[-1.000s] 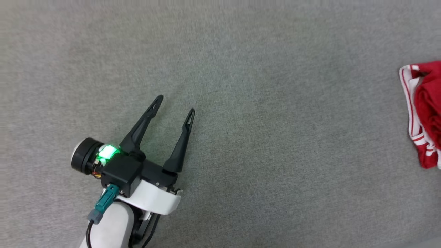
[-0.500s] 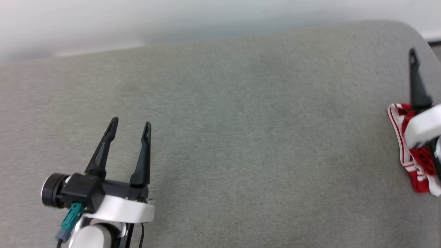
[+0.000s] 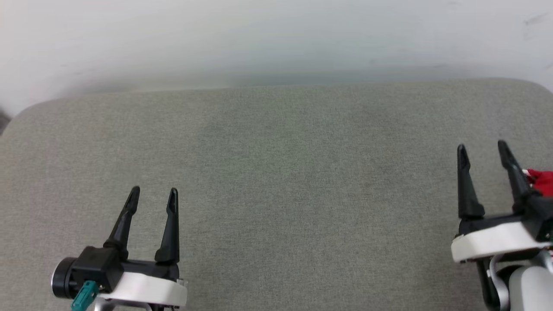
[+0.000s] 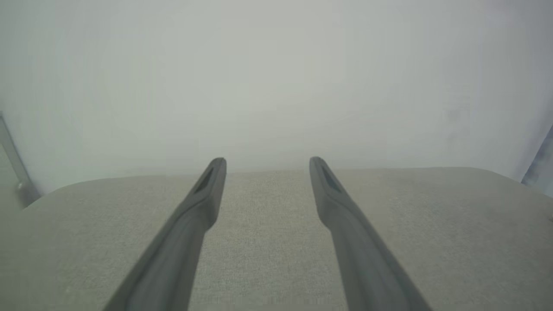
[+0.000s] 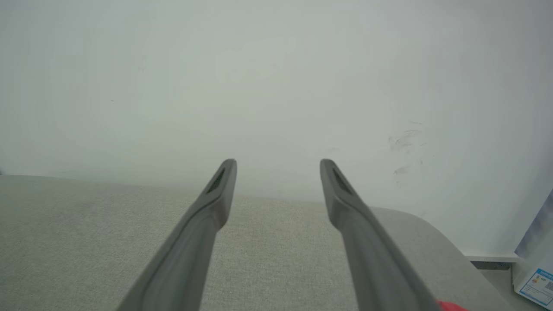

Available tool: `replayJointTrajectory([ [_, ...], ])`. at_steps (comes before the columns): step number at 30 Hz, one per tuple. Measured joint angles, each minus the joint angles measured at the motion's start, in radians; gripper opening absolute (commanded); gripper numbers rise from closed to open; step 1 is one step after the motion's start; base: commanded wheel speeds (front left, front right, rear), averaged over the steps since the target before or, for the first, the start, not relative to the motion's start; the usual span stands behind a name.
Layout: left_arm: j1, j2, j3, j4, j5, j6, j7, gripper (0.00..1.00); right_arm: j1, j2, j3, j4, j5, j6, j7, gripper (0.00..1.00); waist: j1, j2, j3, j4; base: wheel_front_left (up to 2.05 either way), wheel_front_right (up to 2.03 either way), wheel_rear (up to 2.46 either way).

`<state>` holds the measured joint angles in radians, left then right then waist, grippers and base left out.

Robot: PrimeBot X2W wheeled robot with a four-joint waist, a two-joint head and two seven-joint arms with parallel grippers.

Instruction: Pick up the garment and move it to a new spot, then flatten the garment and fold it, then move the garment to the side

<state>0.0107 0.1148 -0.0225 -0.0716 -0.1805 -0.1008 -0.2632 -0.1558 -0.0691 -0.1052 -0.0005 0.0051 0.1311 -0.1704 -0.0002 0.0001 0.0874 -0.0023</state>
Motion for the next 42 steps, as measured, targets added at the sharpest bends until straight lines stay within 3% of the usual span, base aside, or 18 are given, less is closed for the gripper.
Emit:
replayJointTrajectory([
  [9, 0.027, -0.01, 0.003, 0.046, -0.003, -0.019, 0.0, 1.0, 0.063, 0.016, 0.039, 0.066, 0.048, 0.0, -0.067, 1.0, 0.0, 0.0, -0.027, 0.003, 0.0, 0.0, 0.0],
  [34, 0.028, -0.037, 0.054, 0.076, 0.038, -0.022, 0.0, 1.0, 0.059, 0.016, 0.052, 0.105, 0.089, 0.0, -0.089, 1.0, 0.0001, 0.0, -0.031, -0.011, 0.0, 0.0, 0.0],
  [35, 0.029, -0.038, 0.053, 0.079, 0.037, -0.022, 0.0, 0.0, 0.061, 0.016, 0.051, 0.108, 0.089, 0.0, -0.089, 0.0, 0.0001, 0.0, -0.032, -0.011, 0.0, 0.0, 0.0],
  [42, 0.044, -0.04, 0.053, 0.128, -0.025, -0.022, 0.016, 0.0, 0.082, 0.016, 0.049, 0.157, 0.15, 0.0, -0.066, 0.0, 0.0002, 0.0, -0.033, -0.011, 0.0, 0.0, 0.0],
])
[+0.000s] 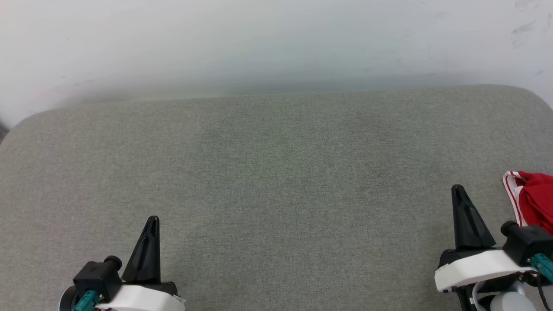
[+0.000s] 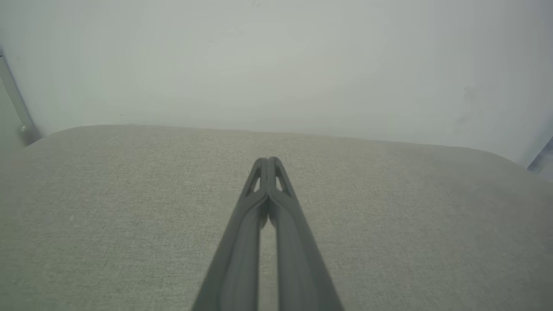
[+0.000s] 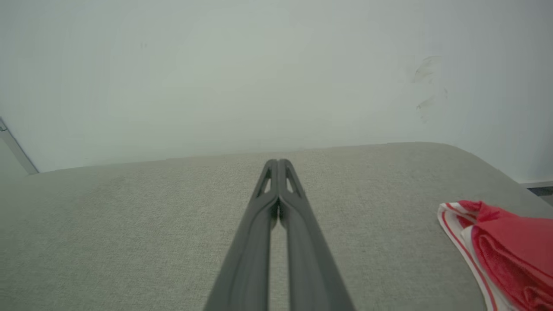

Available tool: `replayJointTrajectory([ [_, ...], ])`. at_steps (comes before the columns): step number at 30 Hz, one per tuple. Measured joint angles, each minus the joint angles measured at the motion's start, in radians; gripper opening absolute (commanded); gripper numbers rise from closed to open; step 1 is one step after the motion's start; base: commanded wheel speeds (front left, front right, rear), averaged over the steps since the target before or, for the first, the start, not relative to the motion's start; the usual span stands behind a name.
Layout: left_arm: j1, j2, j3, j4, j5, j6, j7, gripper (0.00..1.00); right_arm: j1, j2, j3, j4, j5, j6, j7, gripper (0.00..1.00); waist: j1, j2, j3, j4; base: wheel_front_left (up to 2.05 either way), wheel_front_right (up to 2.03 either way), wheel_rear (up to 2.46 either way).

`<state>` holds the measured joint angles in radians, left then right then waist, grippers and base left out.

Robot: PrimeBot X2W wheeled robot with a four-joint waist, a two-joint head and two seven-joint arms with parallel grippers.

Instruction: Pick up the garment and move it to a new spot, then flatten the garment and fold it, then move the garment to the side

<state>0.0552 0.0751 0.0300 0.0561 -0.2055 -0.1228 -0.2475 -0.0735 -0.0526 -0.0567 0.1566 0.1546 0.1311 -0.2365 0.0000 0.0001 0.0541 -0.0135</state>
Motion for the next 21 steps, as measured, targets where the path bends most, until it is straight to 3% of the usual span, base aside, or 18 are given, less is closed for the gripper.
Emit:
replayJointTrajectory([
  [21, -0.035, 0.0, 0.01, 0.053, -0.385, 0.0, 0.088, 0.0, -0.001, 0.0, -0.014, 0.019, 0.389, 0.0, 0.09, 0.0, 0.0, 0.0, -0.009, 0.002, 0.0, 0.0, 0.0],
])
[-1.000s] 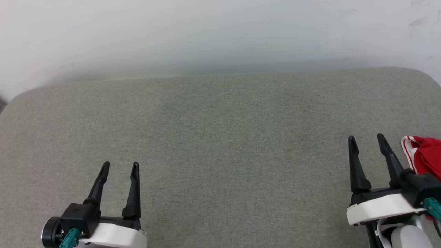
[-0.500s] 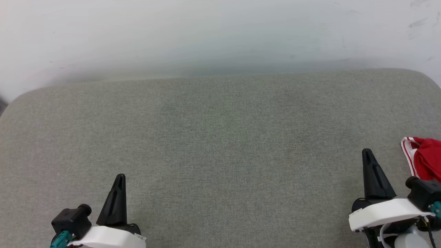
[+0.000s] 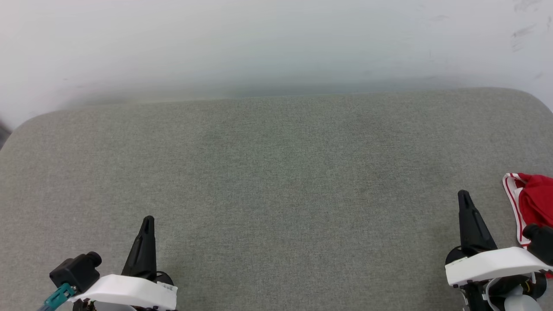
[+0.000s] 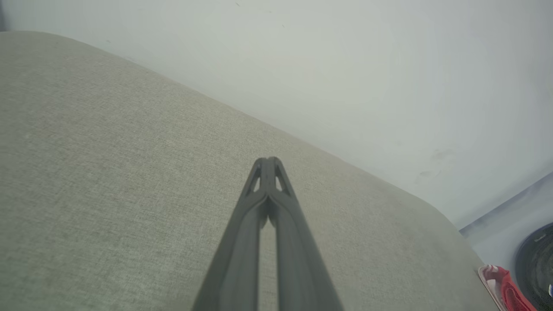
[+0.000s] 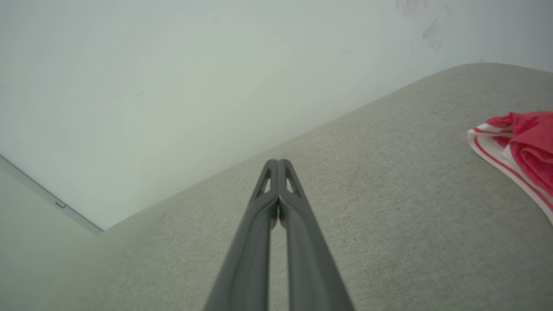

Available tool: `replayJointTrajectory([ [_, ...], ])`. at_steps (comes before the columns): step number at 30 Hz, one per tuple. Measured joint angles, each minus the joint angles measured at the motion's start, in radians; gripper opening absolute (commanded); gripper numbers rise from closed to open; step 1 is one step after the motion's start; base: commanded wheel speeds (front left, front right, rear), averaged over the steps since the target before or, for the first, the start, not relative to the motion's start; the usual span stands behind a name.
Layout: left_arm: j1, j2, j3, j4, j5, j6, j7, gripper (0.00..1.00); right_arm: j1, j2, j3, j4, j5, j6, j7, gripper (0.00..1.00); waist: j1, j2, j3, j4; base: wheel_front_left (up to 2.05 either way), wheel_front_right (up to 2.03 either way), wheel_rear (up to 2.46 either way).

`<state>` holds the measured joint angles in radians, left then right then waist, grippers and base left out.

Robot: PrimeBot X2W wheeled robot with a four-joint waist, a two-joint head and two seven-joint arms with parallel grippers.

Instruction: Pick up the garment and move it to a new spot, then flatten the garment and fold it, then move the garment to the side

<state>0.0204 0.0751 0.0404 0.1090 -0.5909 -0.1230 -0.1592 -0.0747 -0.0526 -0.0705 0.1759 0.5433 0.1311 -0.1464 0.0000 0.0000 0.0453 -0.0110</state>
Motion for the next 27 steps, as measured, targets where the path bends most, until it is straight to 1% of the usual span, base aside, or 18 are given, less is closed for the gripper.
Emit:
replayJointTrajectory([
  [14, -0.026, 0.0, 0.008, 0.026, -0.207, 0.0, 0.052, 0.0, -0.003, 0.0, -0.008, 0.015, 0.215, 0.0, 0.052, 0.0, 0.0, 0.0, -0.006, 0.002, 0.0, 0.0, 0.0],
  [27, -0.045, -0.003, 0.019, 0.048, -0.375, 0.0, 0.094, 0.0, -0.007, 0.0, -0.016, 0.024, 0.385, 0.0, 0.095, 0.0, 0.0001, 0.0, -0.011, 0.003, 0.0, 0.0, 0.0],
])
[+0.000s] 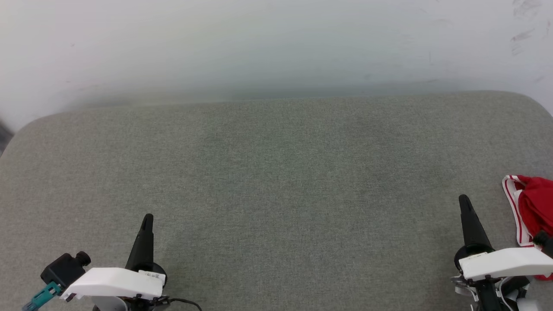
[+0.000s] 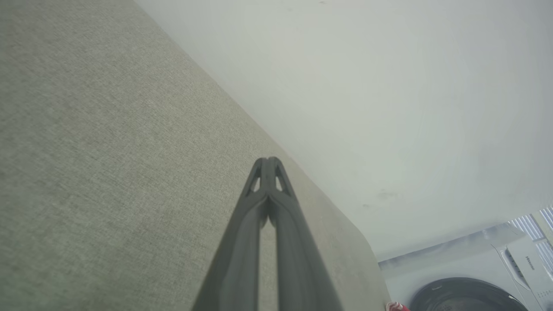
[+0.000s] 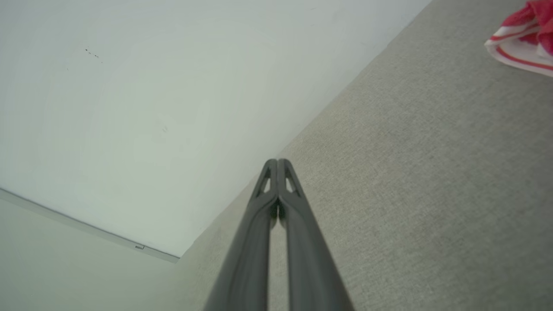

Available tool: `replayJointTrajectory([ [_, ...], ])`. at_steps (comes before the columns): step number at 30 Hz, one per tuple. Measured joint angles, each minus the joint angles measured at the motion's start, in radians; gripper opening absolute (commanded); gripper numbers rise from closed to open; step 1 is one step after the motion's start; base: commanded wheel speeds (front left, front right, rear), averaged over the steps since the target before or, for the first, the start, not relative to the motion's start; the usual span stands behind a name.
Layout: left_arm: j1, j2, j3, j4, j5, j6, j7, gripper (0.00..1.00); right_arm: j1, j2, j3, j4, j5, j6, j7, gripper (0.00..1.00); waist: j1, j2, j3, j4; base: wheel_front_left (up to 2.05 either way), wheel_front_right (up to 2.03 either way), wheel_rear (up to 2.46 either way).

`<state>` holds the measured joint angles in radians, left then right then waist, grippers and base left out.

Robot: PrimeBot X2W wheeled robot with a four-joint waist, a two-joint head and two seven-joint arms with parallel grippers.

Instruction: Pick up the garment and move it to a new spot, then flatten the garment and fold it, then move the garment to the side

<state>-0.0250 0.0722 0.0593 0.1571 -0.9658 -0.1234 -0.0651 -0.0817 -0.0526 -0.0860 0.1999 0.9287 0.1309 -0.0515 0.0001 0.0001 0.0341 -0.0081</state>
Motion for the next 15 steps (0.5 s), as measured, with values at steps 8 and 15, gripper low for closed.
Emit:
replayJointTrajectory([
  [8, -0.007, -0.002, 0.006, 0.012, -0.091, -0.001, 0.023, 0.0, -0.001, 0.0, -0.003, 0.006, 0.096, 0.0, 0.024, 0.0, 0.0, 0.0, -0.003, 0.001, 0.0, 0.0, 0.0],
  [15, -0.019, -0.004, 0.01, 0.023, -0.167, -0.001, 0.042, 0.0, -0.002, 0.0, -0.007, 0.011, 0.173, 0.0, 0.043, 0.0, 0.0, 0.0, -0.006, 0.002, 0.0, 0.0, 0.0],
])
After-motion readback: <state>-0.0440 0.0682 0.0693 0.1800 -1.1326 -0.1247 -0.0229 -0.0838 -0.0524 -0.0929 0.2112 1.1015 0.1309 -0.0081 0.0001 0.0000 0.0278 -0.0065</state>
